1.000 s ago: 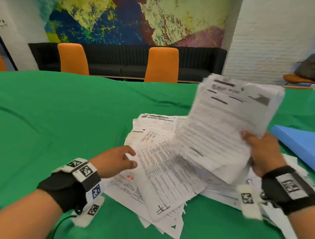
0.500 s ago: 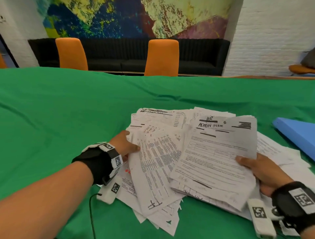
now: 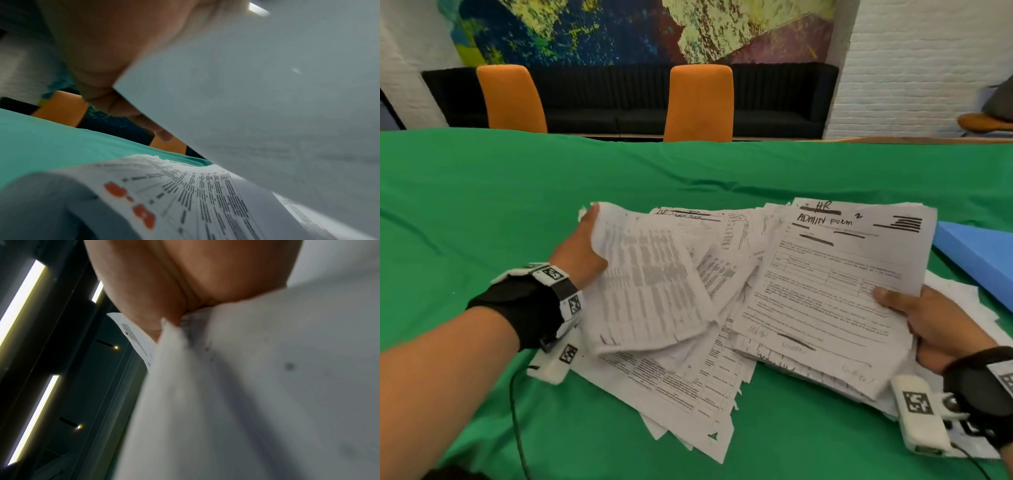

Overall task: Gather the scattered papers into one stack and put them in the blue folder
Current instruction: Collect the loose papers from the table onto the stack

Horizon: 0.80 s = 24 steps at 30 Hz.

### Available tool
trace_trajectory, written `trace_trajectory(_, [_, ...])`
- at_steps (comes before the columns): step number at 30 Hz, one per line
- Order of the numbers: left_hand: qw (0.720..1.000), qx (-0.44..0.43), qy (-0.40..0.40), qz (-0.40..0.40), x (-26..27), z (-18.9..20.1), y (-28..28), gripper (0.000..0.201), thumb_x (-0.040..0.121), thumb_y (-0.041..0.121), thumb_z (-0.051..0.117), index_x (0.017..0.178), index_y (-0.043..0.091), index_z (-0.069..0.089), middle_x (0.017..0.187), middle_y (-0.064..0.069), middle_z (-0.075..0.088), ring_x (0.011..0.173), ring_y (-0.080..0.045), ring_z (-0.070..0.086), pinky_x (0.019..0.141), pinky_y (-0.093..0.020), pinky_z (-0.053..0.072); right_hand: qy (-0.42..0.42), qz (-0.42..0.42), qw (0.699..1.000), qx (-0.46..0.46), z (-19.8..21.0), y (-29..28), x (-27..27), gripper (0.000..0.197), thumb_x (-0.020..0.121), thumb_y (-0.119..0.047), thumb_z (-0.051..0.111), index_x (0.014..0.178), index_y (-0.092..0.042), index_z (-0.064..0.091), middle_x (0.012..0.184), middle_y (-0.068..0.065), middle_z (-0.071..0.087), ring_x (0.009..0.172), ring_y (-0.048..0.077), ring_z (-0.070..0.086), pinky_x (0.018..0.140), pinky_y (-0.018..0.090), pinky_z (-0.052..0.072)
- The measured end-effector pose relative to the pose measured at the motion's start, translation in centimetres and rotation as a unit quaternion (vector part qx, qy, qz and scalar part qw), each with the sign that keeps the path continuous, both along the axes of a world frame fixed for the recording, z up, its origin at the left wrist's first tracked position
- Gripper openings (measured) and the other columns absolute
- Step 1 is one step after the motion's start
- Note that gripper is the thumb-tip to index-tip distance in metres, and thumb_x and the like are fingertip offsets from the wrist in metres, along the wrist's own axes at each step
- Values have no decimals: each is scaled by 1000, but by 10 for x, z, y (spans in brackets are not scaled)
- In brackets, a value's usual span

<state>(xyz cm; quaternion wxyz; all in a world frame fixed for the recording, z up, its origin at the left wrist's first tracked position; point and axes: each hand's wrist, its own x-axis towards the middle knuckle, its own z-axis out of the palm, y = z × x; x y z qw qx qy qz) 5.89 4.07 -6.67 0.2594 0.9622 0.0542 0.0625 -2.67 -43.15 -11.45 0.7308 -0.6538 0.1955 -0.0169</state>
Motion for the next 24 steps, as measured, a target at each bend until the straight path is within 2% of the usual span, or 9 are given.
trace_trajectory(2, [999, 3, -9, 41, 8, 4, 13, 106, 85, 1, 63, 158, 32, -7, 146, -15, 48, 101, -38, 64, 80, -41, 54, -4, -7, 1000, 6, 0, -5, 2, 35, 99, -6, 58, 132, -15, 63, 122, 15, 75, 109, 40, 72, 97, 57, 54])
trace_trajectory(4, [997, -14, -3, 73, 17, 6, 16, 103, 83, 3, 68, 160, 23, 2, 141, -20, 52, 110, -40, 60, 87, -43, 51, -6, -11, 1000, 11, 0, -7, 2, 36, 99, -6, 58, 134, -15, 62, 123, 15, 74, 111, 40, 71, 99, 57, 54])
trace_trajectory(5, [996, -32, 1, 82, 21, 7, 14, 93, 82, 1, 69, 158, 15, 18, 138, -21, 55, 110, -40, 60, 88, -43, 50, -7, -9, 1000, 11, 1, -6, 2, 36, 99, -6, 58, 134, -15, 62, 123, 15, 74, 111, 40, 71, 94, 57, 58])
trace_trajectory(7, [995, -53, 8, 88, 27, 9, 6, 50, 81, 1, 69, 128, 2, 55, 120, -23, 64, 96, -35, 61, 81, -38, 50, -7, -3, 1000, 13, 3, -3, 2, 38, 97, -6, 59, 134, -15, 62, 121, 14, 75, 110, 40, 71, 83, 53, 62])
trace_trajectory(10, [990, -103, 48, 79, 33, 15, -7, 14, 85, 6, 68, 98, 2, 67, 101, -19, 69, 78, -27, 61, 73, -30, 47, -7, 3, 1000, 21, 3, -4, 1, 38, 96, -5, 60, 132, -16, 63, 119, 13, 77, 108, 40, 73, 79, 50, 62])
trace_trajectory(14, [972, -220, 79, 12, 40, 29, -11, 13, 88, 12, 70, 100, 8, 68, 110, -14, 71, 97, -33, 67, 97, -46, 50, -2, 4, 1000, 31, 4, -10, -1, 36, 99, -5, 57, 133, -17, 63, 120, 13, 76, 105, 38, 74, 79, 53, 62])
trace_trajectory(15, [971, -229, 67, 7, 40, 33, -10, 11, 88, 13, 70, 99, 11, 68, 109, -13, 71, 97, -32, 67, 96, -46, 50, -3, 5, 999, 34, 5, -11, -1, 36, 99, -5, 57, 133, -18, 63, 119, 13, 77, 103, 37, 75, 78, 53, 62])
trace_trajectory(19, [979, -203, 18, 21, 39, 34, -3, 14, 89, 18, 71, 103, 16, 71, 95, -4, 73, 76, -21, 67, 64, -26, 46, -7, 10, 999, 37, 8, -8, -3, 35, 99, -5, 57, 130, -19, 64, 117, 12, 78, 98, 34, 77, 75, 52, 64])
trace_trajectory(24, [998, -30, 46, 17, 44, 28, 2, 31, 88, 3, 60, 116, 12, 72, 97, -15, 71, 82, -29, 65, 77, -31, 49, -8, 13, 999, 49, 8, -2, -4, 40, 92, -6, 61, 130, -17, 64, 118, 13, 77, 97, 34, 77, 73, 47, 65])
